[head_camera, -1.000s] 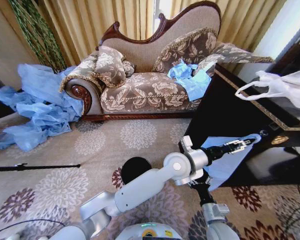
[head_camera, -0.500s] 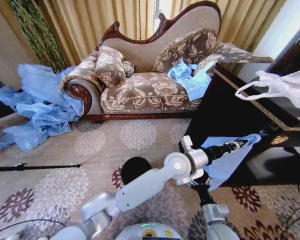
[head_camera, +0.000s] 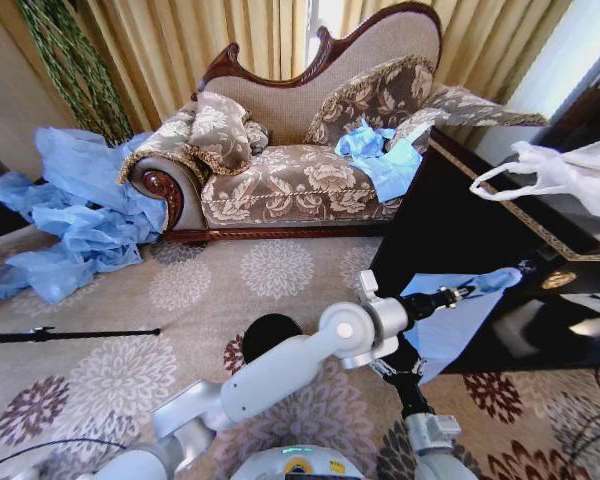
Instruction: Place a garbage bag over the trash bin.
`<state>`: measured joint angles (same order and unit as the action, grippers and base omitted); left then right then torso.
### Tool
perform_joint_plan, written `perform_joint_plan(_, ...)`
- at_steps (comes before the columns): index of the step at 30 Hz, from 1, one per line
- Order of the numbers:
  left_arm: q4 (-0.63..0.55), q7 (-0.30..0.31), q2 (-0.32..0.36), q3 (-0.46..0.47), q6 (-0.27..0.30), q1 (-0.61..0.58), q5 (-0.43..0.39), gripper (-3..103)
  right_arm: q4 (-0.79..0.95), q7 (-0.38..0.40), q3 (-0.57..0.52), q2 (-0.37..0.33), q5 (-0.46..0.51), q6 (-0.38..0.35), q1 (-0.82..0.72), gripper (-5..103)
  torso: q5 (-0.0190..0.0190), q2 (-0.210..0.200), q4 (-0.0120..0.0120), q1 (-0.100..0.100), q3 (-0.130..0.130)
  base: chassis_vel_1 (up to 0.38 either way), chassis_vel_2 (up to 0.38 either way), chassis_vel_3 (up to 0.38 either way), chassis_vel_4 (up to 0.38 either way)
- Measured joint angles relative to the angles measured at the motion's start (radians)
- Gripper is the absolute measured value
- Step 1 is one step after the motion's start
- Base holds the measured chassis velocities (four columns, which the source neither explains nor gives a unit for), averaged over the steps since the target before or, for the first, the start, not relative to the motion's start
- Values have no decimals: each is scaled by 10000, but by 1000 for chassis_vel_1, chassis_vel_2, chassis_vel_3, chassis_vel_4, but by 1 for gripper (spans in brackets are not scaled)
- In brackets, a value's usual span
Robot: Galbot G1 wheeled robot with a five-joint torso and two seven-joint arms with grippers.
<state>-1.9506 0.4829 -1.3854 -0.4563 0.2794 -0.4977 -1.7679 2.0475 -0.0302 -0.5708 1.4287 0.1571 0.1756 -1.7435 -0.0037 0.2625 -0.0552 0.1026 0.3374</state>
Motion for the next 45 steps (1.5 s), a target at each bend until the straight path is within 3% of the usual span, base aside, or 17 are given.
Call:
perform_joint_plan(2, -413, 376, 490, 116, 113, -158, -246, 0, 9, -77, 9, 43, 4, 32, -21, 100, 0, 0, -2, 0, 0, 0, 0, 0, 0)
perform_joint_plan(6, -865, 562, 1295, 420, 242, -559, -313, 0, 24, -583, -2, 39, 43, 80, -131, 100, -1, 0, -1, 0, 0, 0, 0, 0, 0)
perform_joint_plan(15, -1609, 569, 2977, 1490, 944, -1871, -305, 0, -149, -897, 187, 91, -32, 213, -164, 100, -4, 1, -1, 0, 0, 0, 0, 0, 0)
perform_joint_plan(19, -2281, 533, 4144, 2603, 1414, -3278, -48, 0, -203, -1098, 601, 123, -347, 238, -128, 100, -5, 2, 0, 0, 0, 0, 0, 0, 0)
perform_joint_plan(23, -2701, 416, 4783, 3689, 1677, -4317, 3, 0, -289, -1105, 839, 143, -508, 266, -123, 100, -3, 2, -2, 0, -1, 0, 0, 0, 0)
perform_joint_plan(30, -3370, 152, 5368, 5059, 1792, -5886, 246, 0, -464, -1103, 1236, 70, -633, 302, -46, 100, -2, 2, -1, 0, -1, 0, 0, 0, 0)
perform_joint_plan(39, -3376, 162, 6039, 5947, 1997, -7068, 1686, 0, -775, -1118, 1553, 155, -750, 465, 11, 100, 1, 2, -2, 0, -1, 0, 0, 0, 0)
perform_joint_plan(42, -3108, -151, 6394, 6748, 2063, -7676, 2426, 0, -909, -1241, 1569, 150, -738, 539, 29, 100, 0, 2, 2, 0, 0, 0, 0, 0, 0)
perform_joint_plan(45, -3035, -185, 6513, 7361, 2226, -7983, 2607, 0, -979, -1323, 1535, 113, -706, 607, -9, 100, 1, 2, -2, 0, 0, 0, 0, 0, 0)
